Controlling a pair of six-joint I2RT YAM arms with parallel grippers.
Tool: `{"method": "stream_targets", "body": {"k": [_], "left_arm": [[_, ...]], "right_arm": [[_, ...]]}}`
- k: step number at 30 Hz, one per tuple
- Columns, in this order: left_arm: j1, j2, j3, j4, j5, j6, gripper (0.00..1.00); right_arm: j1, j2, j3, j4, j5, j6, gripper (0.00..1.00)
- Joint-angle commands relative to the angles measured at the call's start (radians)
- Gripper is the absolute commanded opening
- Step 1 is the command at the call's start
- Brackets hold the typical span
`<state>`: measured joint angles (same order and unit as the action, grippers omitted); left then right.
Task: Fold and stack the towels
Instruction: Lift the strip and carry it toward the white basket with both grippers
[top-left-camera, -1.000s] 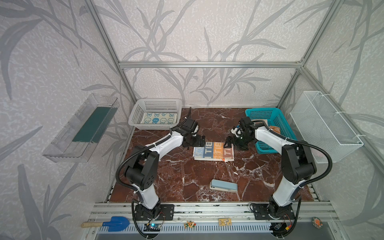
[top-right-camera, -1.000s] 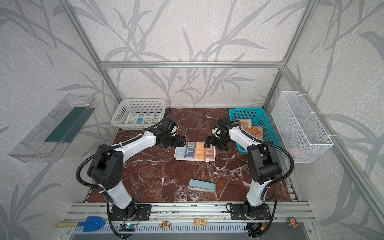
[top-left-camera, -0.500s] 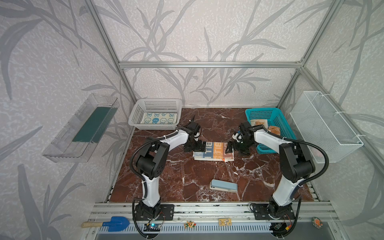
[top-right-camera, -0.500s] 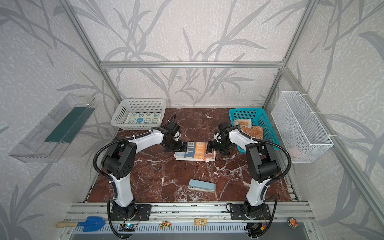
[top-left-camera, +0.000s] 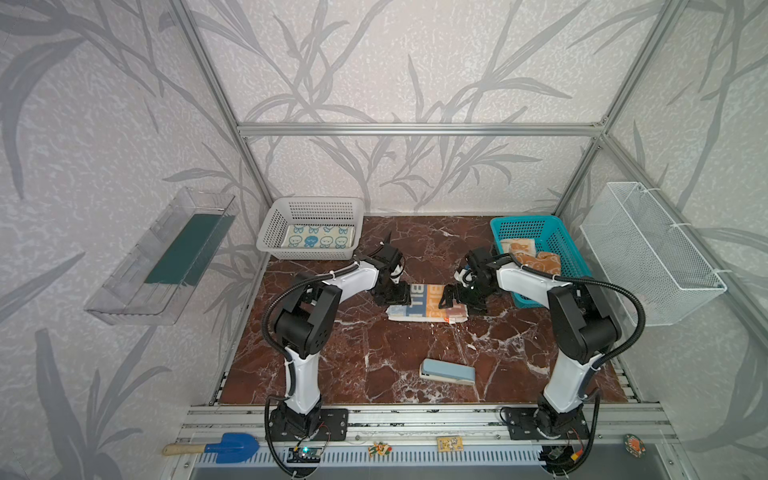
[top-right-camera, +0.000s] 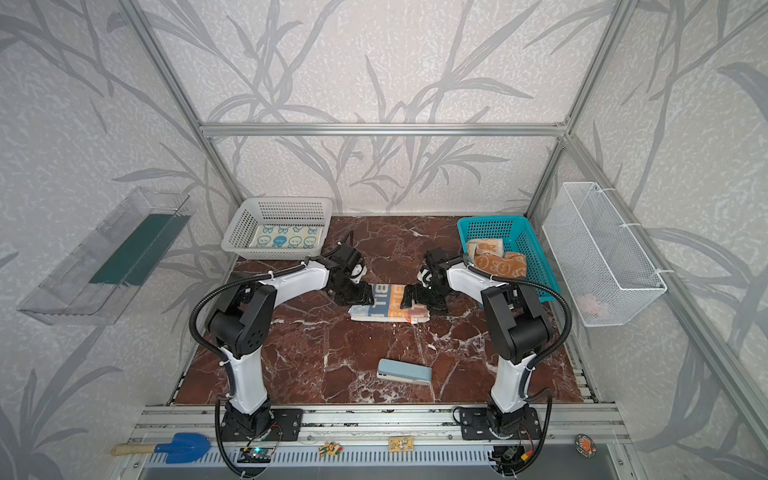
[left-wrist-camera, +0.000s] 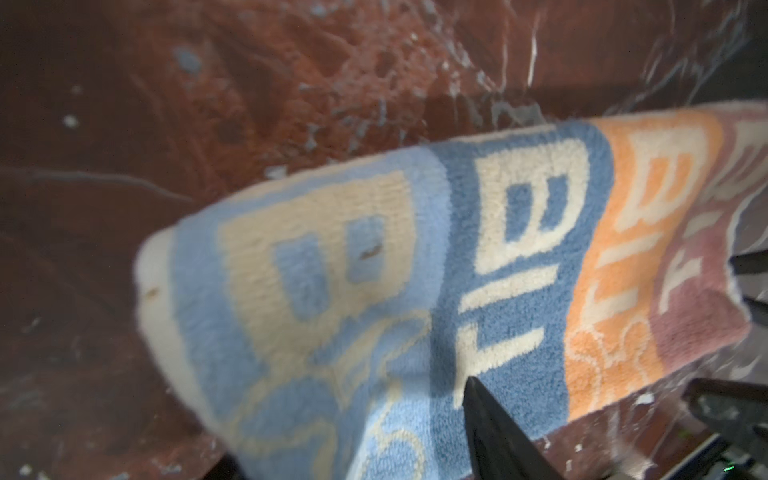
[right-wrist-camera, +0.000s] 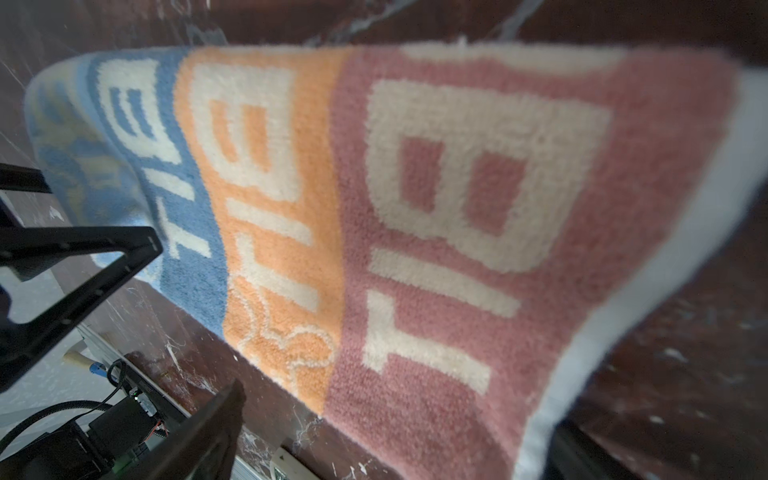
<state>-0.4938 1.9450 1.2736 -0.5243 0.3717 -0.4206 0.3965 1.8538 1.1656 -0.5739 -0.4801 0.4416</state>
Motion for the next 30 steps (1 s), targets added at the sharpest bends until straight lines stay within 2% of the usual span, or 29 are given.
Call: {"method": "stream_targets", "body": {"k": [1, 6, 8, 14, 19, 26, 30], "left_arm": [[-0.016, 0.039, -0.042, -0.002, 0.001, -0.01, 0.39], [-0.016, 0.013, -0.035, -0.025, -0.045, 0.009, 0.08], [-0.016, 0.002, -0.022, -0.052, -0.066, 0.025, 0.0], [-0.015, -0.015, 0.082, -0.205, -0.161, 0.11, 0.0], [-0.001, -0.006, 0.219, -0.37, -0.291, 0.196, 0.0], [0.039, 0.011, 0.418, -0.516, -0.47, 0.275, 0.0], [0.066, 0.048, 0.581, -0.596, -0.6, 0.322, 0.0]], "right_arm": [[0.024, 0.06, -0.014, 0.009, -0.008, 0.031, 0.99], [0.025, 0.046, -0.003, -0.006, -0.008, 0.023, 0.99], [0.025, 0.035, 0.004, -0.023, -0.004, 0.015, 0.99], [0.024, -0.02, 0.049, -0.094, 0.037, -0.026, 0.99], [0.024, -0.058, 0.119, -0.164, 0.056, -0.072, 0.99], [0.025, -0.091, 0.229, -0.181, 0.049, -0.095, 0.99], [0.03, -0.08, 0.319, -0.165, 0.028, -0.095, 0.99]]}}
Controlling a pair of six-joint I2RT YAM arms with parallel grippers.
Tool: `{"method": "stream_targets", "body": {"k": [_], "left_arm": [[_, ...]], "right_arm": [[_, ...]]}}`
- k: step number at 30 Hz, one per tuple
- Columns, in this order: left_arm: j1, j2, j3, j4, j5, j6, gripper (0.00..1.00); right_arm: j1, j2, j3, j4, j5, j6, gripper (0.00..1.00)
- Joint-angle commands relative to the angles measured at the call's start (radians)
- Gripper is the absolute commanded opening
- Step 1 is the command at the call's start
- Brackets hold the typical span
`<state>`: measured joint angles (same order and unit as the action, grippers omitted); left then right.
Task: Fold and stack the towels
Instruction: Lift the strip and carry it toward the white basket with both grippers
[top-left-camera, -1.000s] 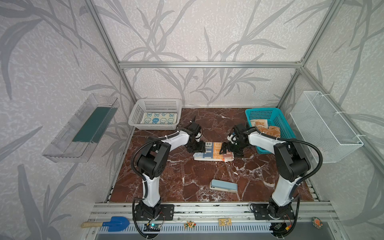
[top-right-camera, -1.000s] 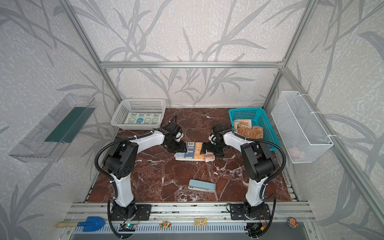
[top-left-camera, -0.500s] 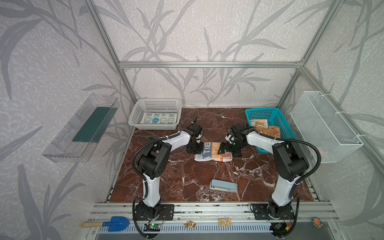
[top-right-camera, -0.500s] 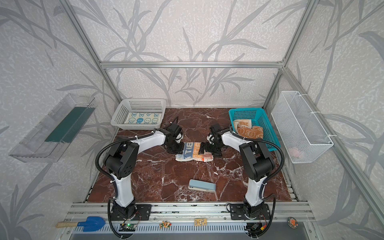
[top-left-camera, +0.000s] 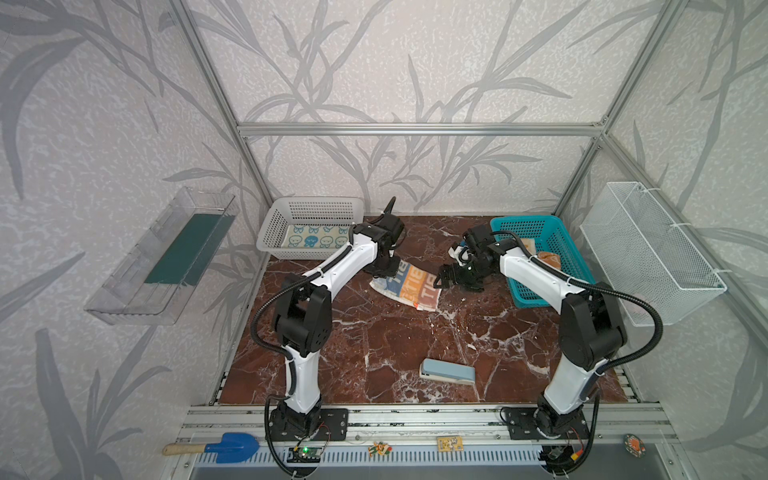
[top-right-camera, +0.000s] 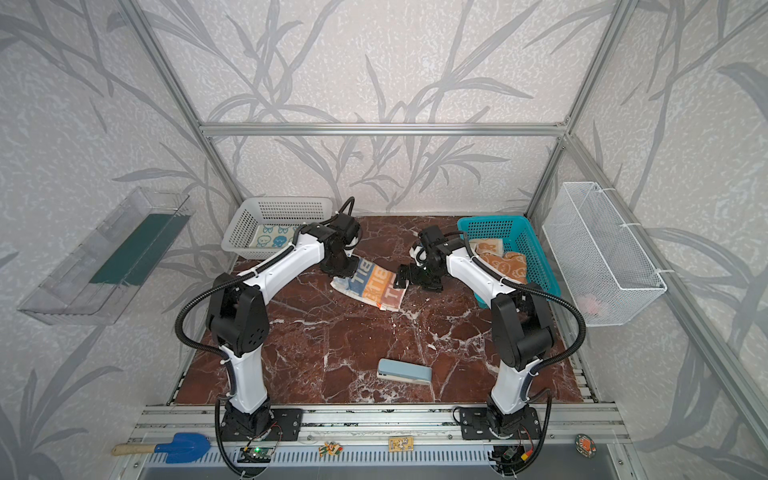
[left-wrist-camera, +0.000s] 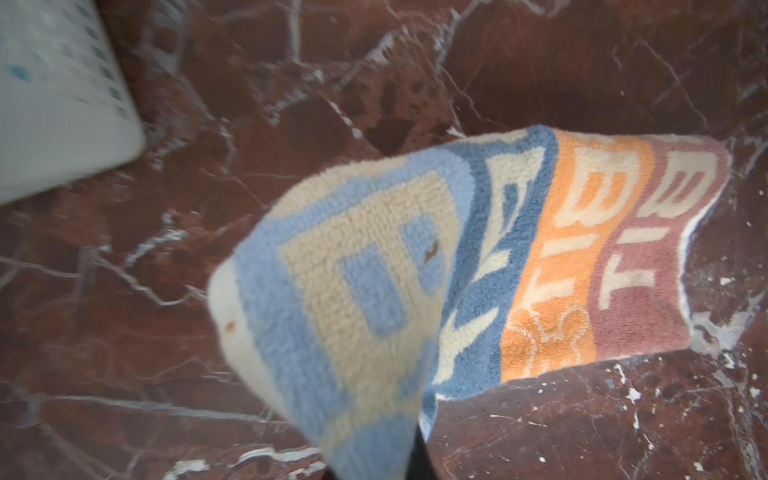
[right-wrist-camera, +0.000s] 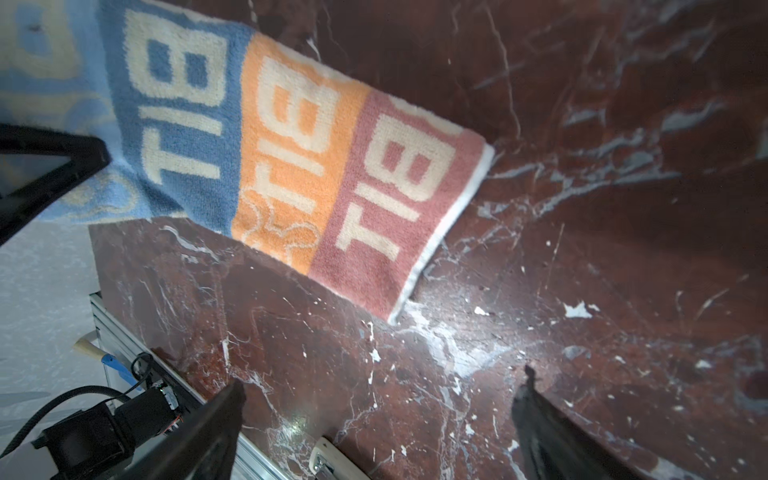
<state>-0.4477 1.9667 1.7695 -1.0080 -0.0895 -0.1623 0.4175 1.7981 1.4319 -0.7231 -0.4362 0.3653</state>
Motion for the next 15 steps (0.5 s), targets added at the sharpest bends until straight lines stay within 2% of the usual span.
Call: {"method": "stream_targets", "body": {"k": [1, 7, 12, 15], "left_arm": [[0.031, 0.034, 0.126, -0.121, -0.152, 0.076, 0.0], [0.103, 0.111, 0.346, -0.114, -0.259, 0.147, 0.0], [0.179, 0.216, 0.569, -0.132, -0.235, 0.22, 0.0], [0.221, 0.259, 0.638, -0.092, -0.227, 0.282, 0.0]], "right_arm": [[0.013, -0.018, 0.081, -0.015, -0.017, -0.02, 0.99], [0.042, 0.023, 0.238, 0.026, -0.007, -0.028, 0.99], [0.068, 0.09, 0.367, 0.046, 0.0, -0.021, 0.99], [0.083, 0.149, 0.449, 0.023, -0.002, -0.028, 0.99]]}}
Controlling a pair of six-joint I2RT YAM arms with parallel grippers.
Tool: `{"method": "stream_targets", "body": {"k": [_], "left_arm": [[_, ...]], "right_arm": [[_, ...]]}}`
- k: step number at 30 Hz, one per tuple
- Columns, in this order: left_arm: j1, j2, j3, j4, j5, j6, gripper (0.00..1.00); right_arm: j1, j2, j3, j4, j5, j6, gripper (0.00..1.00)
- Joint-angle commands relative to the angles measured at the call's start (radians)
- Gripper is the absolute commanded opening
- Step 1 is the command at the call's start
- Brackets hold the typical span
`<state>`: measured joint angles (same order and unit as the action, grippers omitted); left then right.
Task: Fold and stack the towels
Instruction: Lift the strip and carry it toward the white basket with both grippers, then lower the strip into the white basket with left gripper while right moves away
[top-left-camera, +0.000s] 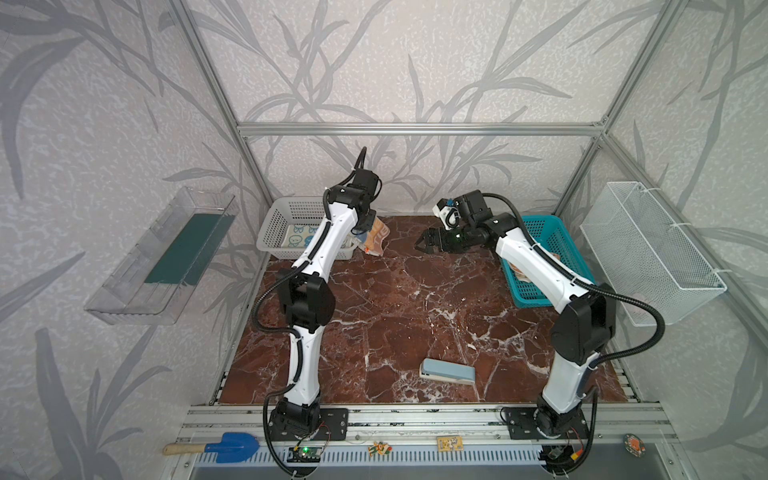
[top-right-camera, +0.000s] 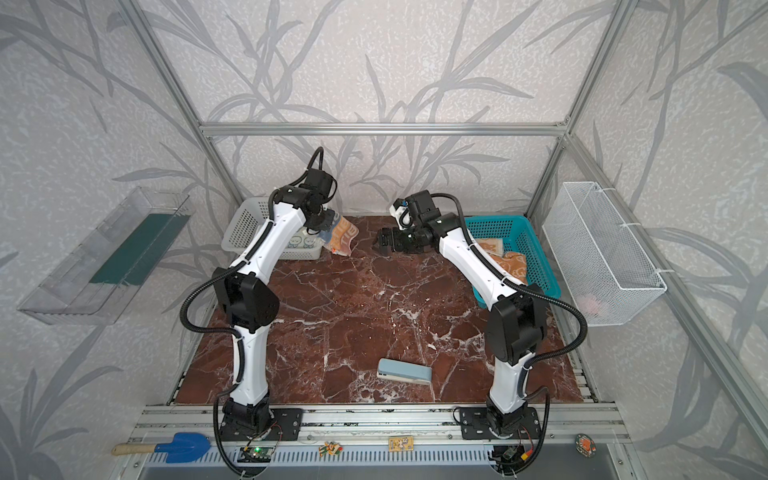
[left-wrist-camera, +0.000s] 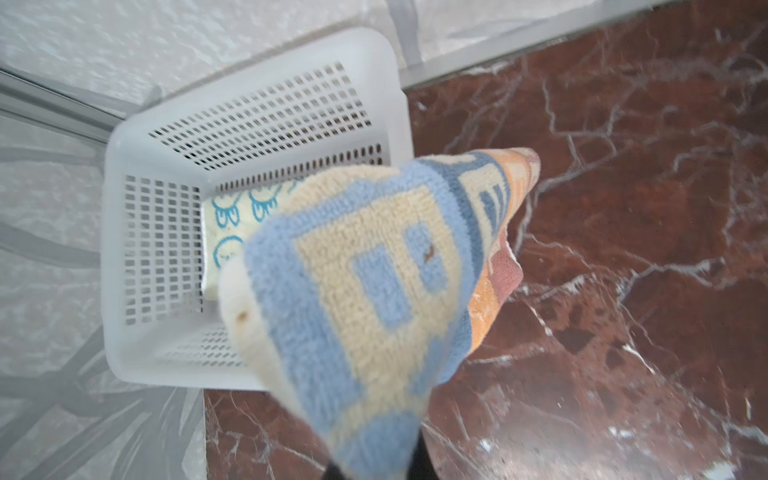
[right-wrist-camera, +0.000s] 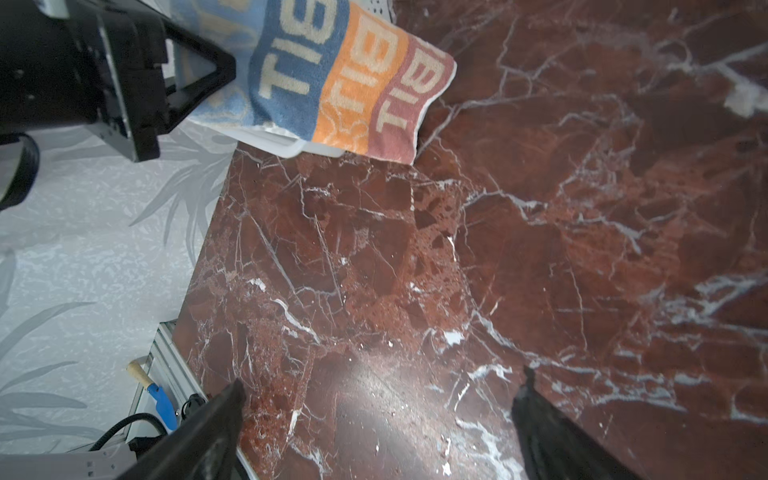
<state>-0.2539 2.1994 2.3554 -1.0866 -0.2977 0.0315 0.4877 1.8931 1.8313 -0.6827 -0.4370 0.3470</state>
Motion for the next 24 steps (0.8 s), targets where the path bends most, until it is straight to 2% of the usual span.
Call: {"method": "stream_targets", "body": {"k": [1, 11, 15, 19, 24], "left_arm": [[0.043, 0.028, 0.051, 0.009, -0.007, 0.105, 0.0], [0.107, 0.031, -0.08, 0.252, -0.027, 0.337, 0.0], [0.146, 0.04, -0.108, 0.289, -0.028, 0.365, 0.0], [0.19, 0.036, -0.144, 0.324, -0.018, 0.369, 0.0], [0.242, 0.019, -0.217, 0.387, 0.015, 0.41, 0.0]], "right_arm": [[0.019, 0.074, 0.075, -0.027, 0.004, -0.017, 0.99], [0.066, 0.221, 0.25, -0.066, 0.054, -0.059, 0.99], [0.09, 0.265, 0.322, -0.052, 0.087, -0.088, 0.99], [0.1, 0.318, 0.404, -0.034, 0.07, -0.09, 0.99], [0.107, 0.425, 0.571, -0.105, 0.072, -0.085, 0.99]]}}
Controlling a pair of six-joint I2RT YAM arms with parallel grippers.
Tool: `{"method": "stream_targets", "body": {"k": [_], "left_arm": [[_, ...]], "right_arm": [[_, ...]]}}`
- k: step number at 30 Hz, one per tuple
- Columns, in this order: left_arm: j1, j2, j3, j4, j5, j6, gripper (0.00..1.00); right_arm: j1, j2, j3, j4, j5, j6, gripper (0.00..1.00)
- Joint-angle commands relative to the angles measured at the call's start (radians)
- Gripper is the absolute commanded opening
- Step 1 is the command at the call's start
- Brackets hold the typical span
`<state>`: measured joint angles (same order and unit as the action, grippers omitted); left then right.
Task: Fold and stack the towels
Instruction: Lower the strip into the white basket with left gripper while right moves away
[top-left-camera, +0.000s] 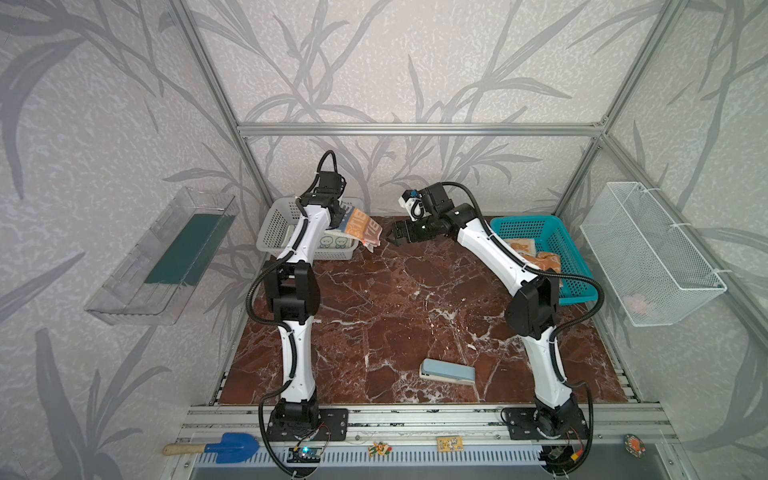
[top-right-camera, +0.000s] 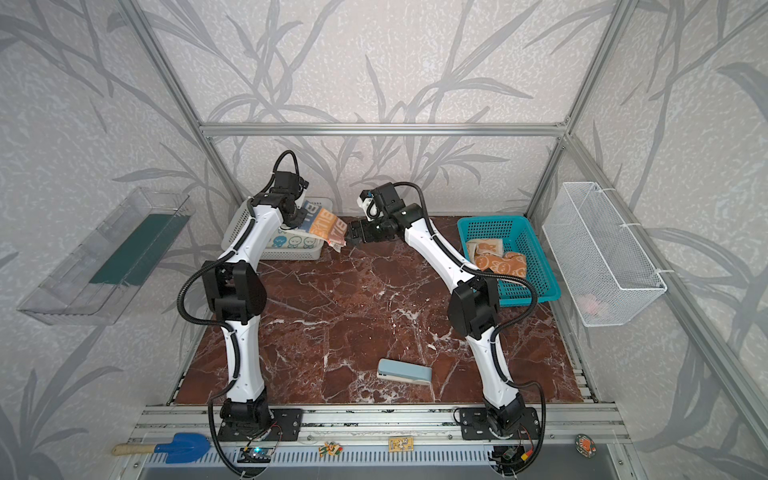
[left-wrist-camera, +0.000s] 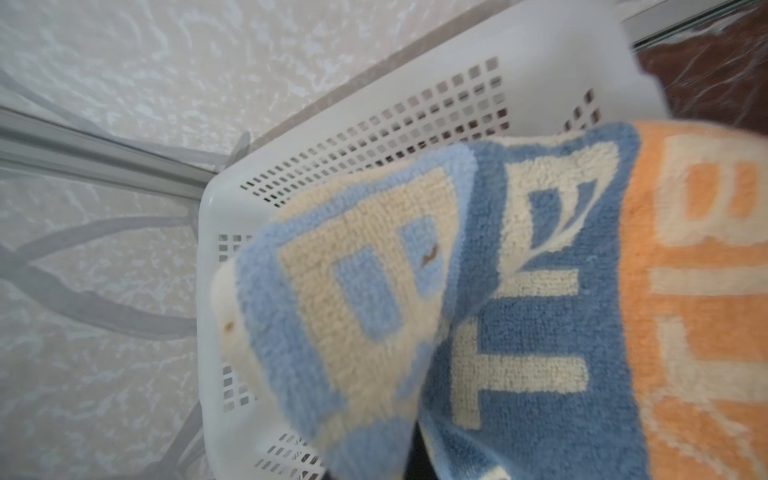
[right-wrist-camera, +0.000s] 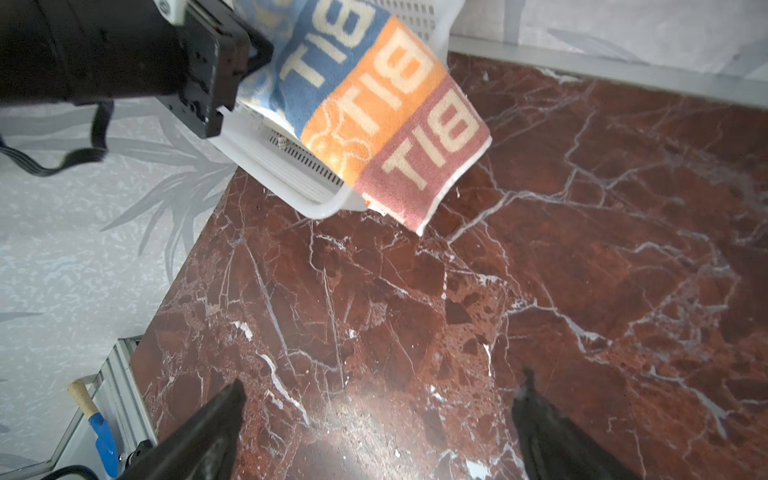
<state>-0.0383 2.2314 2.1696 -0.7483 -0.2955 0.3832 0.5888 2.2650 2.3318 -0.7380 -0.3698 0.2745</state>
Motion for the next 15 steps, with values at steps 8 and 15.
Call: {"method": "stream_targets", "body": {"k": [8, 15], "left_arm": [[0.104, 0.014, -0.077, 0.094, 0.074, 0.066, 0.0], [0.125, 0.071, -0.067, 0.137, 0.075, 0.075, 0.0]], "right_arm": [[0.016, 0.145, 0.211, -0.111, -0.014, -0.004, 0.99], [0.016, 0.148, 0.216, -0.137, -0.011, -0.021, 0.99]]}}
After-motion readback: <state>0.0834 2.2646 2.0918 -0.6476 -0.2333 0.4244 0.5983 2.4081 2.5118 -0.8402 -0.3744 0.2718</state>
